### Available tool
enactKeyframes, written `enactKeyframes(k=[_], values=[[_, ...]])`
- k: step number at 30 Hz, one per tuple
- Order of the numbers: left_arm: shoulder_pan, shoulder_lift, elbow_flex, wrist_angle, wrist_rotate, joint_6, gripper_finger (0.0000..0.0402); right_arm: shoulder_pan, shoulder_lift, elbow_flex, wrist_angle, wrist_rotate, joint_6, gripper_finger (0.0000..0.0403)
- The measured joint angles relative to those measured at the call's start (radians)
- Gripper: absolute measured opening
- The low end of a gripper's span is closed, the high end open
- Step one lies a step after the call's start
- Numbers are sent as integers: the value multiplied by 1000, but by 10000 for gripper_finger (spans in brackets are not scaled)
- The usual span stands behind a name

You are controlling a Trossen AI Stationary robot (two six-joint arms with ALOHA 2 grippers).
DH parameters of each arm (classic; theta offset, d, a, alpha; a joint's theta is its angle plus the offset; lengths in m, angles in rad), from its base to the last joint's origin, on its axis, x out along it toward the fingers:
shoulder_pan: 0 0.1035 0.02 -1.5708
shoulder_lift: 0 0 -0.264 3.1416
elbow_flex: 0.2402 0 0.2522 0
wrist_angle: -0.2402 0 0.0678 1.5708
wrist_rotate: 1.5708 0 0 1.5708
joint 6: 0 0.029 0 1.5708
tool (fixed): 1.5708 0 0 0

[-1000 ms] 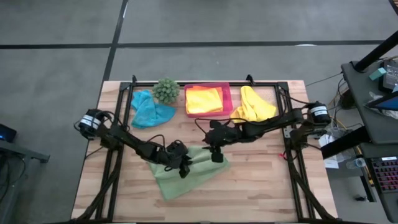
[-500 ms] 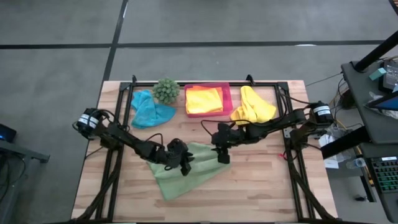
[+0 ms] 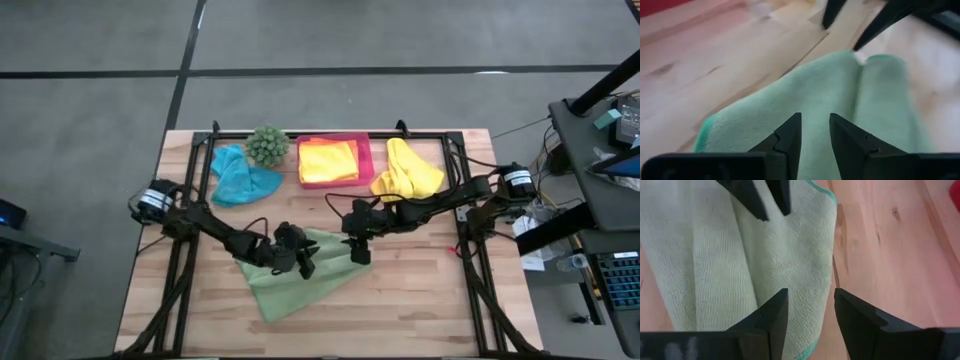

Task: Fold microfiber towels
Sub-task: Fold the green microfiber towel

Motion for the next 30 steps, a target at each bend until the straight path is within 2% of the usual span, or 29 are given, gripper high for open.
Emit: enactKeyframes(k=[10, 14, 20, 25, 30], values=[[20, 197, 137, -1, 25, -1, 86, 0, 0, -40, 79, 0, 59, 150], [17, 197, 141, -27, 67, 2, 86, -3, 0, -41, 111, -2, 118, 156], [-7, 173, 139, -105, 105, 4, 86, -19, 16, -41, 133, -17, 171, 190], [-27, 173, 138, -108, 107, 55, 86, -18, 103, -41, 270, -42, 133, 212], [-27, 173, 137, -109, 112, 54, 86, -22, 195, -40, 389, -70, 110, 216]])
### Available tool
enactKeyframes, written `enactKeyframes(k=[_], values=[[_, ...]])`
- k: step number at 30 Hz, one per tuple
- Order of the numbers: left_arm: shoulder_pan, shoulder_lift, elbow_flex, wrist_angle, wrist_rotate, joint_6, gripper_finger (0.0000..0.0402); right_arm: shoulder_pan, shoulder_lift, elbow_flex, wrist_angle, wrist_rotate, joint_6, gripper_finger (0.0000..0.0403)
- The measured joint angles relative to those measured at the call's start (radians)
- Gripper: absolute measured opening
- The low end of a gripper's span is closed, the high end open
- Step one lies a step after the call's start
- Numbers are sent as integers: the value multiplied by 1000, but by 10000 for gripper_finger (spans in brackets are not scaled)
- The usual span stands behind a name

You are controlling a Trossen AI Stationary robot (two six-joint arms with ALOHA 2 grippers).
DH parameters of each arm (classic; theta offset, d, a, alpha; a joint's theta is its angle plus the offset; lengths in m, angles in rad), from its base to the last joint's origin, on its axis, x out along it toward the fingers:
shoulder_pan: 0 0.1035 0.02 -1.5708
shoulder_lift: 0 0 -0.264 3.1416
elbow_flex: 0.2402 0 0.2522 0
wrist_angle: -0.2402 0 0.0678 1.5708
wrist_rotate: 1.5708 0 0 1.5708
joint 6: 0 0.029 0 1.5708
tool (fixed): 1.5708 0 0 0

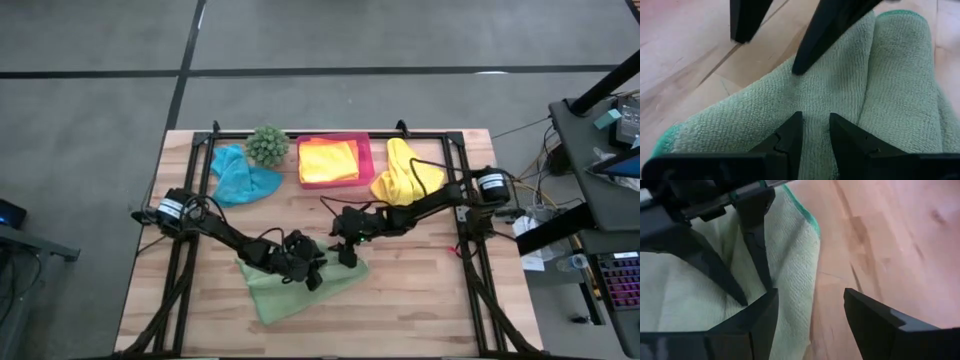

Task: Fold microfiber towels
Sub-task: Fold the green microfiber towel

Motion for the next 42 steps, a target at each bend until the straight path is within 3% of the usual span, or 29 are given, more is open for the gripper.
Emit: enactKeyframes(k=[6, 14, 23, 34, 38, 42], values=[[0, -4, -1, 2, 4, 0, 86, -7, 60, 31, 8, -101, -59, 205], [-3, -43, -4, -22, 23, 25, 86, -7, 108, 48, 8, -120, -112, 165], [-3, -159, -6, -178, 20, 46, 86, -7, 58, 46, -36, -111, -165, 19], [-3, -277, -4, -352, -3, 55, 86, 33, -84, 47, -164, 89, -294, 9], [-3, -304, -4, -367, -37, 56, 86, 89, -91, 47, -160, 112, -369, 9], [-6, -324, -3, -374, -40, 71, 86, 161, -68, 47, -161, 231, -428, 9]])
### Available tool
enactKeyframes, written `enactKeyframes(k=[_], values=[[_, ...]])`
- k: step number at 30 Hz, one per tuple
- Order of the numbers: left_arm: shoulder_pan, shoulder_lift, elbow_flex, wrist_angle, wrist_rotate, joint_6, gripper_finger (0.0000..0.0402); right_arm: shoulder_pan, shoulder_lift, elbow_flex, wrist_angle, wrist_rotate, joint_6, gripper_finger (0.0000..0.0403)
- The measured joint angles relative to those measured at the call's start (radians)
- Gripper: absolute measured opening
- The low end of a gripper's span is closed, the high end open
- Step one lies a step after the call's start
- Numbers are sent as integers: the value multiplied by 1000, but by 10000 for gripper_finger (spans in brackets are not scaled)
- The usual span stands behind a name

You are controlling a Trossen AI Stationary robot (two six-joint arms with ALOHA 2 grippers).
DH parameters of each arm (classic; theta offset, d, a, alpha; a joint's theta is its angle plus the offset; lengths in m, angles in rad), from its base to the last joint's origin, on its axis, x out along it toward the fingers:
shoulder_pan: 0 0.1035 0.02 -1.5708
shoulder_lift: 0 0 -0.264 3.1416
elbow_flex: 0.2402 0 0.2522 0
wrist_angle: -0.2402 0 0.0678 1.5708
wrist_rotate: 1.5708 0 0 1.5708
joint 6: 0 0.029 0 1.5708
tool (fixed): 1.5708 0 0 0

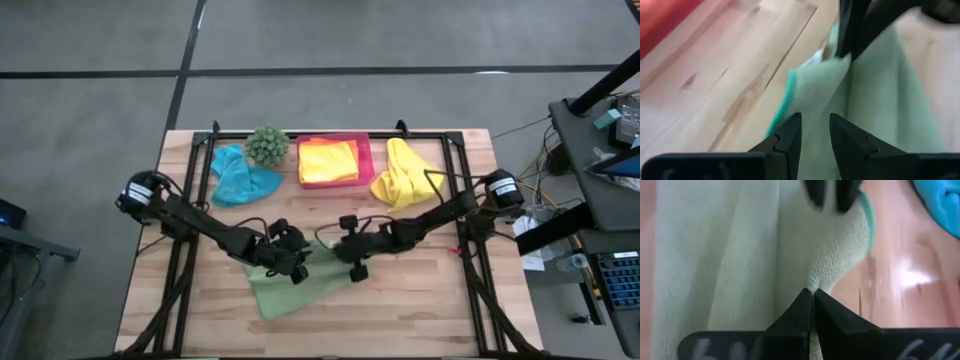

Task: Fold microfiber towels
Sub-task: Fold the green microfiber towel

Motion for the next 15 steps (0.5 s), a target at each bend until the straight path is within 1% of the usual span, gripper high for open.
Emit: enactKeyframes(k=[1, 3, 5, 10, 15], values=[[0, -6, 3, 6, 0, 4, 86, 14, 8, 0, -3, 28, -20, 9], [-2, -22, 3, 3, 1, 10, 86, 40, 23, 0, -1, 49, -47, 9], [-2, -35, 3, 10, 1, 10, 86, 56, 30, 0, 5, 49, -54, 9], [-2, -48, 3, 24, -5, 8, 86, 60, 36, 0, 5, 49, -8, 9], [-4, -8, 1, 80, -14, 1, 86, 61, 36, 0, 9, 47, -8, 9]])
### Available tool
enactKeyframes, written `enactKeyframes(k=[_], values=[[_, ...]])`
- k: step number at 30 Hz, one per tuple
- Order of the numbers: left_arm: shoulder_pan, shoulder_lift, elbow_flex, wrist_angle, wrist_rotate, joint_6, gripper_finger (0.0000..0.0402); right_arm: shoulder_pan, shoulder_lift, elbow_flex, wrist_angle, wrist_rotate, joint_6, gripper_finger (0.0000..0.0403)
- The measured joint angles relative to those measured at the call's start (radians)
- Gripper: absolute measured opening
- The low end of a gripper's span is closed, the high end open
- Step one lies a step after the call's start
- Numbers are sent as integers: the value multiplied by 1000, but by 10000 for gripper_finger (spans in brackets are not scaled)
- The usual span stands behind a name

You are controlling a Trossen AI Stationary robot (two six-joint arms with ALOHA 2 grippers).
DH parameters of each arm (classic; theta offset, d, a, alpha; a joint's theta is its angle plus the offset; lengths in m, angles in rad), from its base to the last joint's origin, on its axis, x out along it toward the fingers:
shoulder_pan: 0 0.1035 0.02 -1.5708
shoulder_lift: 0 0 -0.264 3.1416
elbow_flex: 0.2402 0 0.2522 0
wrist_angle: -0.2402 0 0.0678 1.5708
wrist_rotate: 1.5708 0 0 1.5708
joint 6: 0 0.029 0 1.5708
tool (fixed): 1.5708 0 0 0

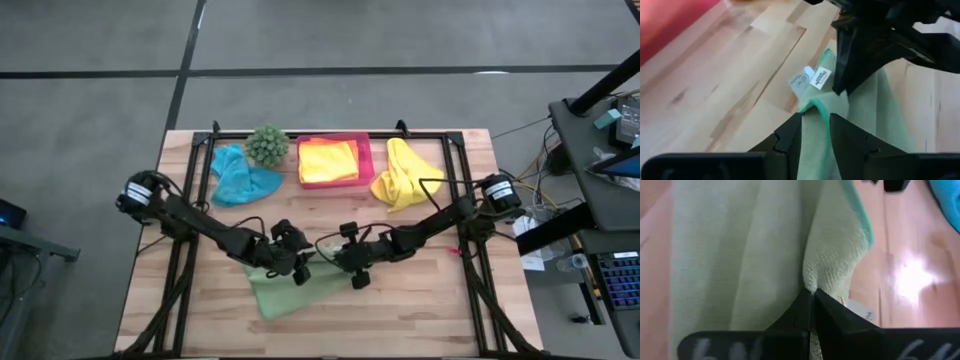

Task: Fold microfiber towels
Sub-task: Fold the green microfiber towel

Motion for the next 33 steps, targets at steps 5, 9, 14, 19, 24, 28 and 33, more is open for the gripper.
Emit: enactKeyframes(k=[5, 9, 14, 19, 24, 28, 33], values=[[-5, 67, 0, 89, 14, -26, 86, -1, 0, 0, 1, 0, -3, 9], [-5, 113, 0, 116, 23, -27, 86, -1, 0, 0, -2, -1, 10, 9], [-5, 137, 0, 119, 26, -34, 86, -1, 0, 0, -2, -1, 12, 9], [-5, 137, 0, 118, 27, -47, 86, -1, 0, 0, -2, -1, 12, 9], [-5, 140, 0, 119, 44, -51, 86, -1, 0, 0, -2, -1, 12, 9], [-9, 141, 0, 119, 73, -46, 73, -1, 0, 0, -2, -1, 13, 9], [-17, 141, 0, 118, 79, -19, 13, -1, 0, 0, -2, -1, 36, 16]])
